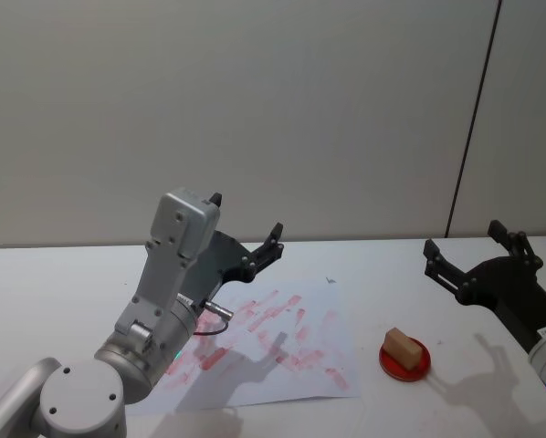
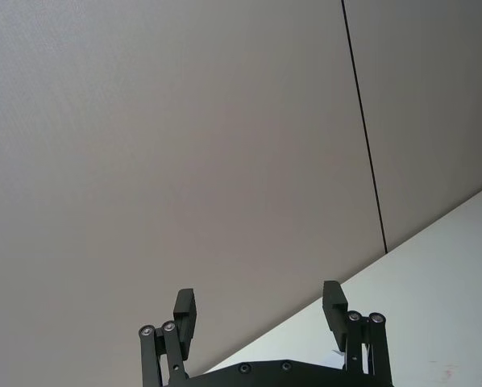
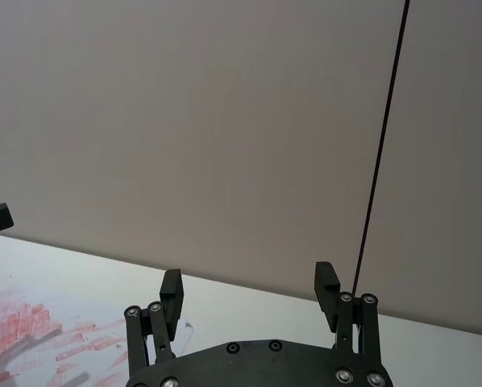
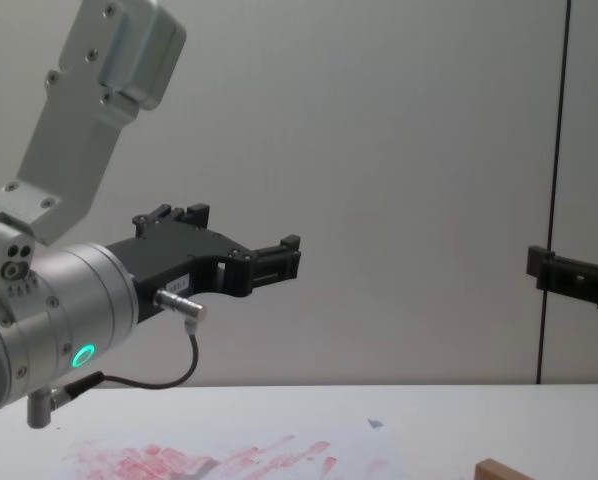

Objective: Use the one hand to pick up the stamp and affix it onto the A4 paper.

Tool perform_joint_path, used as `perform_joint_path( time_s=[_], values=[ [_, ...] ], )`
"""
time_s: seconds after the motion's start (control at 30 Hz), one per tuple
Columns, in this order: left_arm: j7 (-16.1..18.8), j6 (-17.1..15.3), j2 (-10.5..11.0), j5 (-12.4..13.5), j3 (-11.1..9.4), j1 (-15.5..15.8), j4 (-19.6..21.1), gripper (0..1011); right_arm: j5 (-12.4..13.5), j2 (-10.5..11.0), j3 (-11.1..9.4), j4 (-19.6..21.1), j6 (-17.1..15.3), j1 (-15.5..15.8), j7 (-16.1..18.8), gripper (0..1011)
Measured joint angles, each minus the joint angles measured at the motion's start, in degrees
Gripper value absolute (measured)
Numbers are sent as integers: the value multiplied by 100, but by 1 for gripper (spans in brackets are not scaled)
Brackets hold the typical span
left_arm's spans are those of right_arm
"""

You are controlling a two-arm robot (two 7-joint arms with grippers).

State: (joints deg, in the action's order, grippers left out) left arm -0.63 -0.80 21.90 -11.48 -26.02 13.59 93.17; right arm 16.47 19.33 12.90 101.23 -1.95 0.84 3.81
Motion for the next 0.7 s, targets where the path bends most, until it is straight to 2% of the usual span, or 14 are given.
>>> perform_joint_path(
  time_s=[0.7],
  values=[
    [0, 0, 0, 0, 0, 0, 0, 1001, 0, 0, 4, 0, 0, 0, 2, 1001]
  ],
)
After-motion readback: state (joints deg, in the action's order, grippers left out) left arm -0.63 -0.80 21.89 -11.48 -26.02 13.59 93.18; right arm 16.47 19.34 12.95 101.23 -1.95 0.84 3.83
